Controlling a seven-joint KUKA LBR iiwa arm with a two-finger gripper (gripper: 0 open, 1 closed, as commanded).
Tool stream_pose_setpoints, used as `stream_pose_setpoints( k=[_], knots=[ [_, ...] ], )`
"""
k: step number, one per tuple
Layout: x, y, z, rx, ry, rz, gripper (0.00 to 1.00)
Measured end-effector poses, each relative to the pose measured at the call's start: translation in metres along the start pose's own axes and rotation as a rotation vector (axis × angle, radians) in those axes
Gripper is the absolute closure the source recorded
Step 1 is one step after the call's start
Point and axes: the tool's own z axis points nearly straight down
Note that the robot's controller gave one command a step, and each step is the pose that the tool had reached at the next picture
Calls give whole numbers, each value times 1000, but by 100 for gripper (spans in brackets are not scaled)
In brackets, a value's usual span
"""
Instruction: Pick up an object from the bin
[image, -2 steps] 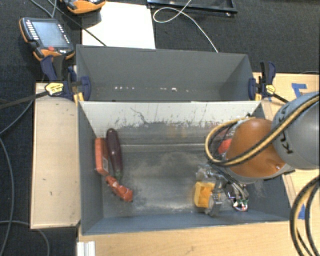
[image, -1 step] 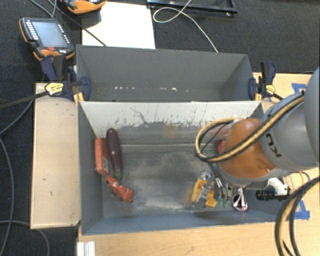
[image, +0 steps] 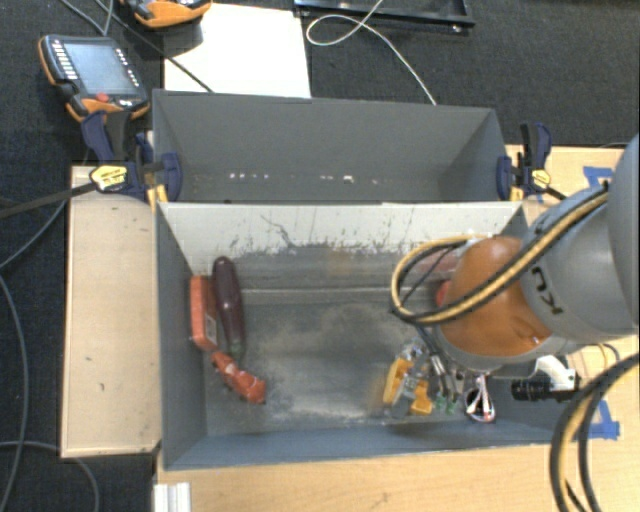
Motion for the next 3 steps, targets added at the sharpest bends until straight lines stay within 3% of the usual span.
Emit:
stream_pose_setpoints(
  k=[3],
  knots=[
    [0,0,-16,-1,-3,-1,100]
  ],
)
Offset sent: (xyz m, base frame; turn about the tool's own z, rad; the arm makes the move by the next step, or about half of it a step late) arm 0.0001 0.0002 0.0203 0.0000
